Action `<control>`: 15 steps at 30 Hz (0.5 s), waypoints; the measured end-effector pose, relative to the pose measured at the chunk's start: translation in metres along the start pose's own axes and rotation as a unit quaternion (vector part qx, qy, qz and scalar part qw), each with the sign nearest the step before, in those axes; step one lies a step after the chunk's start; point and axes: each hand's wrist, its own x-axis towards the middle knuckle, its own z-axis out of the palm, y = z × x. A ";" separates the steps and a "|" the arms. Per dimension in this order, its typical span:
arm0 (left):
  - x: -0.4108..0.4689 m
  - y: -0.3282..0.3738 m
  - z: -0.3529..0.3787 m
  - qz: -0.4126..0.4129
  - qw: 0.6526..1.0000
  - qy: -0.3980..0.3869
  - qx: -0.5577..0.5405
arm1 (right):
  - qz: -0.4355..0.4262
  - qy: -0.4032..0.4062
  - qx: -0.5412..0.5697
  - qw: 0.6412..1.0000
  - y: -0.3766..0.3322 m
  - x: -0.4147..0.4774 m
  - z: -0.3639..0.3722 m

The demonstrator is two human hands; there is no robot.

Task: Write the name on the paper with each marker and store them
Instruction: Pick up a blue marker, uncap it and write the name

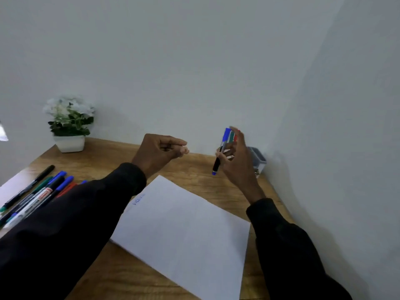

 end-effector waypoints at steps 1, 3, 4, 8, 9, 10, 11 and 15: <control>0.001 -0.001 0.002 -0.003 1.000 -0.001 -0.003 | 0.009 0.020 0.001 1.000 0.007 0.009 -0.009; 0.004 -0.004 0.003 -0.011 1.000 0.001 -0.006 | 0.028 0.050 -0.016 0.998 0.020 0.029 -0.027; 0.005 -0.005 0.004 -0.016 1.000 0.004 -0.005 | 0.033 0.059 -0.022 0.998 0.026 0.038 -0.035; 0.009 -0.011 0.005 -0.032 0.999 0.011 0.014 | 0.024 0.096 -0.032 0.995 0.050 0.071 -0.049; 0.009 -0.011 0.005 -0.034 0.999 0.011 0.018 | 0.027 0.103 -0.033 0.994 0.056 0.078 -0.048; 0.009 -0.012 0.005 -0.035 0.999 0.011 0.021 | 0.034 0.103 -0.034 0.994 0.062 0.084 -0.046; 0.009 -0.012 0.004 -0.036 0.999 0.012 0.023 | 0.040 0.096 -0.037 0.994 0.067 0.088 -0.044; 0.010 -0.013 -0.001 -0.043 0.999 0.021 0.026 | 0.058 0.039 -0.065 0.995 0.086 0.094 -0.029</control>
